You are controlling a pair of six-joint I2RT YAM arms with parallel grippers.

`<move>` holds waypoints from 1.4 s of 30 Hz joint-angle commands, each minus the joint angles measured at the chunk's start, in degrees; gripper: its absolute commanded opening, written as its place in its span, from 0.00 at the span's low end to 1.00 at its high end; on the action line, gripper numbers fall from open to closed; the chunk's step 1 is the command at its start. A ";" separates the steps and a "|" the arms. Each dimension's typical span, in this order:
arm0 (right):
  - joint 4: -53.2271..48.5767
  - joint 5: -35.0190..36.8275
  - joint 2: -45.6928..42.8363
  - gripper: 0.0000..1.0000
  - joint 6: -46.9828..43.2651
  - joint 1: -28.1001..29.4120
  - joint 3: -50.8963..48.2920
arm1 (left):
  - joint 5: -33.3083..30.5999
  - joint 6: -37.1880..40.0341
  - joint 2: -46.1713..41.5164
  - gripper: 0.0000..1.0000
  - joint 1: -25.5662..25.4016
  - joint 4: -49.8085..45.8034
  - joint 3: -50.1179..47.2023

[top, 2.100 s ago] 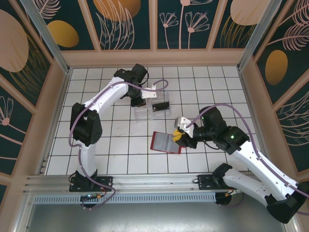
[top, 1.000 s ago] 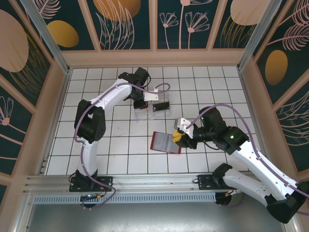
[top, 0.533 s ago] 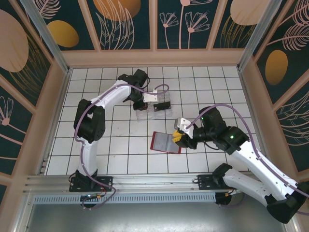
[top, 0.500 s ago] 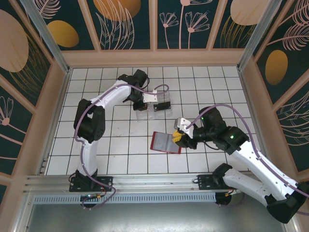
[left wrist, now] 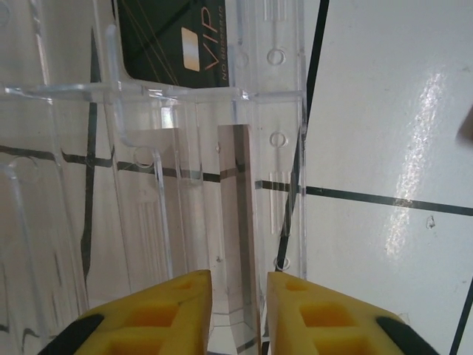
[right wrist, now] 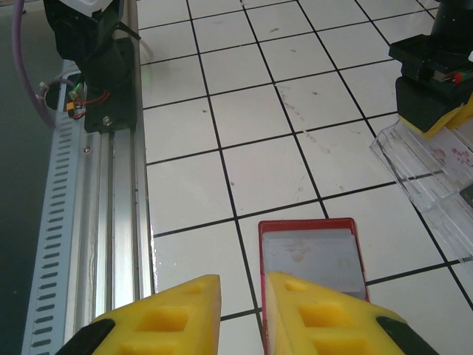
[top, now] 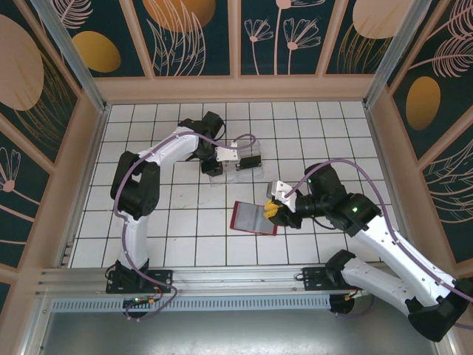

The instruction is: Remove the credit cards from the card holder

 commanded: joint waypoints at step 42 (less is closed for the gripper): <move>16.83 18.06 14.58 0.31 62.08 -7.30 -6.98 | 7.83 -64.09 -34.17 0.31 -2.07 47.23 -35.11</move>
